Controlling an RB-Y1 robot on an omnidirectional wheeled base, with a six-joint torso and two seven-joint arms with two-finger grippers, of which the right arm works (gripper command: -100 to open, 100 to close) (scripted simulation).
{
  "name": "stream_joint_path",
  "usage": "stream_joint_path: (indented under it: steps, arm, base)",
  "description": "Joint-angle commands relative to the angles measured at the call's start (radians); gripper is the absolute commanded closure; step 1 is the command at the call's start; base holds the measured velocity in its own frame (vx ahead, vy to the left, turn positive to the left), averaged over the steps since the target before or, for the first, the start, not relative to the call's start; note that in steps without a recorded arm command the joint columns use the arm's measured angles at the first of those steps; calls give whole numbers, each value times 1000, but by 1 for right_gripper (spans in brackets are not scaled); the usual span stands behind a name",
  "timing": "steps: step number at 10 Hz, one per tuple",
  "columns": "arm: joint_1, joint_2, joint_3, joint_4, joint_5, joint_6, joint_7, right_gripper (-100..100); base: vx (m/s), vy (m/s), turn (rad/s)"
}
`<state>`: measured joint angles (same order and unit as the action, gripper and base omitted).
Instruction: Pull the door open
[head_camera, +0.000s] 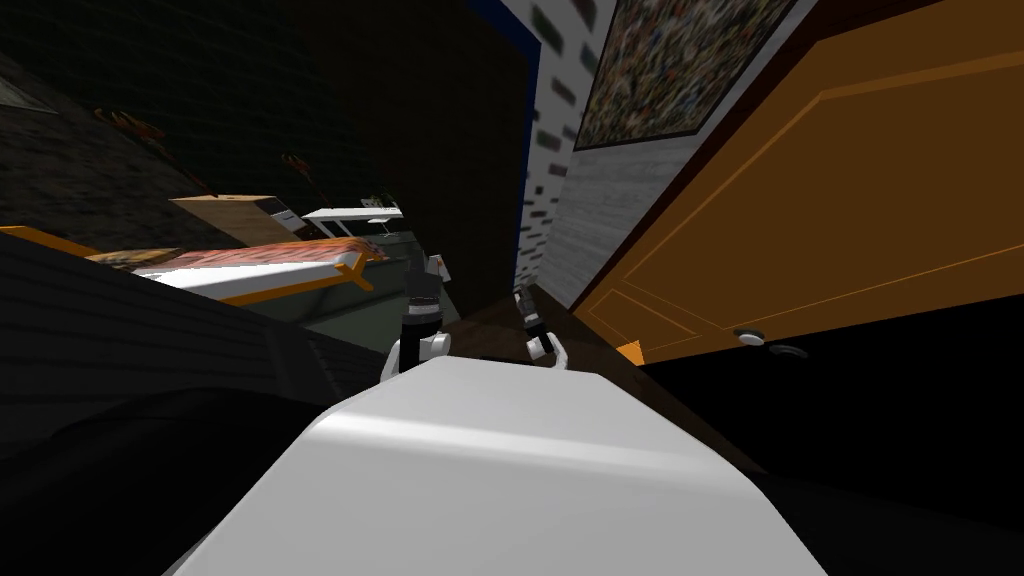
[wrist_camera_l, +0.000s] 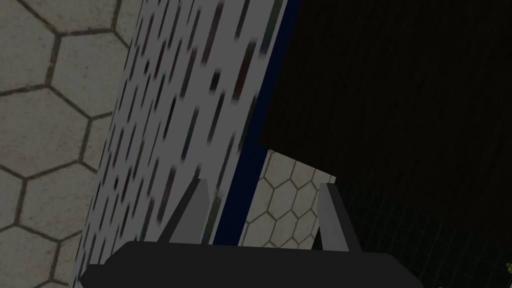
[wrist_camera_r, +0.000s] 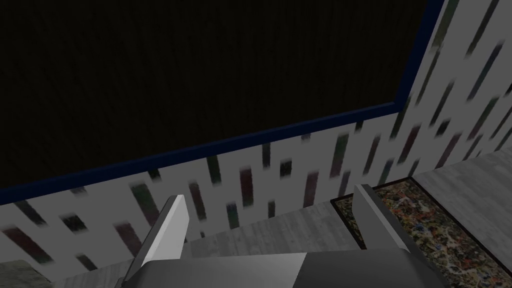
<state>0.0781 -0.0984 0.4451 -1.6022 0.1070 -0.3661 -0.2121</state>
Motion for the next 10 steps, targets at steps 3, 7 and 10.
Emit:
stream_joint_path:
  steps: [3, 7, 10]
  arm:
    - [-48, 9, 61, 84, 1, 7, -2, -100]
    - [-95, 18, 123, 165, 1, 13, -7, -100]
    - [-125, 25, 162, 217, 1, 17, -10, -100]
  base:
    - [84, 82, -123]
    - [83, 116, -106]
    - [57, 104, -89]
